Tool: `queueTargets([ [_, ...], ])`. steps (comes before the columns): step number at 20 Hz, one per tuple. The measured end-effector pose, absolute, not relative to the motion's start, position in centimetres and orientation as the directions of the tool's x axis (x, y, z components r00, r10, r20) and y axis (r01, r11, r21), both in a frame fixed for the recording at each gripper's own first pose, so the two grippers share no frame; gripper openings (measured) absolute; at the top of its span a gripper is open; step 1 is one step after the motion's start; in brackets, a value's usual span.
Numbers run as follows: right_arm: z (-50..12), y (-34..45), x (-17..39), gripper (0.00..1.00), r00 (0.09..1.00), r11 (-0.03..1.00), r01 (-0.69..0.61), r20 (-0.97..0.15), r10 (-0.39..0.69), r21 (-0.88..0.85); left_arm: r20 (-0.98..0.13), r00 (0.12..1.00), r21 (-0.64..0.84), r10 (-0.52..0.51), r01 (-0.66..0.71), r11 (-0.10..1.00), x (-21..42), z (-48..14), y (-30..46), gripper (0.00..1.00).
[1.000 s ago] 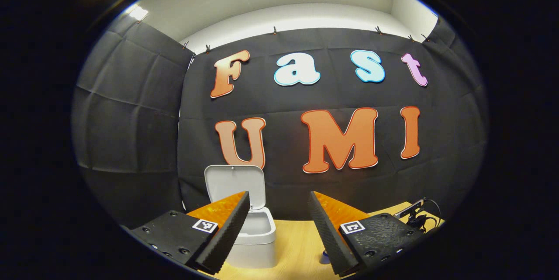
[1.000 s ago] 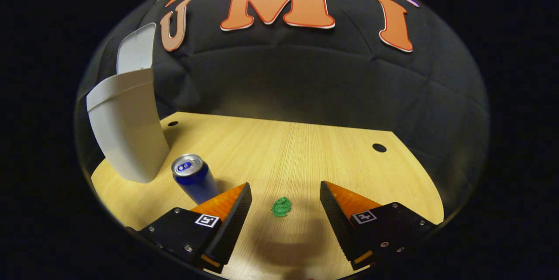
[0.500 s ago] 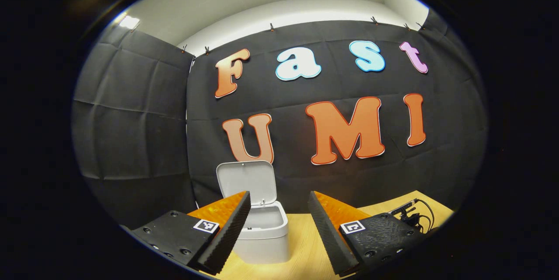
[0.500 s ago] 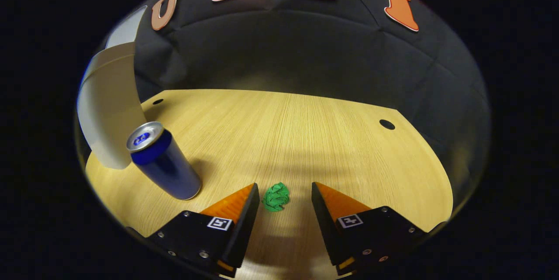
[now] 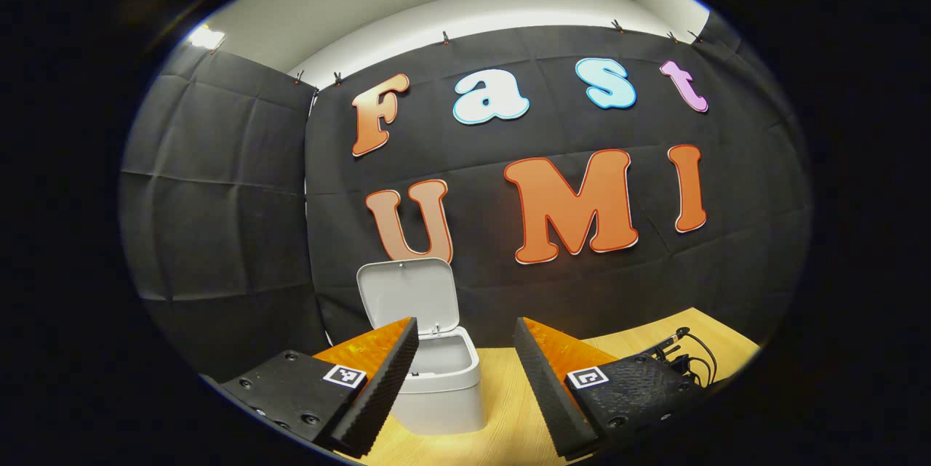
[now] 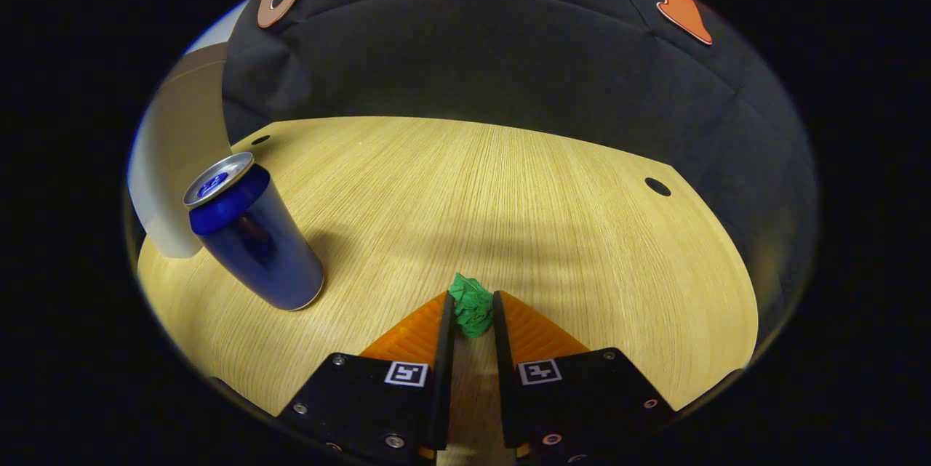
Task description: Press the lid of the desktop garbage bin to open it, pick up the crumpled paper on the desktop and throw it into the bin, then pick up the pop can on the desktop and drop it into the bin, and finally close the garbage bin lid.
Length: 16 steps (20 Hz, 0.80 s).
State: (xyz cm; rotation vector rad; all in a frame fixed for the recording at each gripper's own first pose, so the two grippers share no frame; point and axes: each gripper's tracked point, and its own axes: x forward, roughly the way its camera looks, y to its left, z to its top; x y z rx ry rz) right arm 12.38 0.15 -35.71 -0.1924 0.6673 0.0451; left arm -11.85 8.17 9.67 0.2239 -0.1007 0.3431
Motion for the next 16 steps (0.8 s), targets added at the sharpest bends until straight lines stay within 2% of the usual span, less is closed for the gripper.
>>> queueTargets([
  [3, -35.5, 0.1, 12.2, 0.28, 0.783, 0.983, -0.096, -0.621, -0.020, -0.154, 0.136, 0.941, 0.186, 0.311, -0.333, 0.925, -11.6, 9.5, 8.0, 0.85],
  [6, -34.4, -0.1, 11.8, 0.18, 0.784, 0.986, -0.098, -0.621, -0.005, -0.131, 0.124, 0.945, 0.170, 0.303, -0.321, 0.932, -11.4, 9.0, 8.1, 0.85],
  [10, -33.1, -1.0, 11.4, 0.11, 0.793, 0.984, -0.097, -0.609, -0.015, -0.151, 0.127, 0.947, 0.153, 0.295, -0.312, 0.938, -11.5, 9.0, 8.5, 0.85],
  [16, -27.4, 0.2, 11.3, 0.10, 0.854, 0.988, -0.095, -0.521, 0.018, -0.123, 0.129, 0.946, 0.115, 0.298, -0.313, 0.943, -11.7, 8.8, 9.6, 0.85],
])
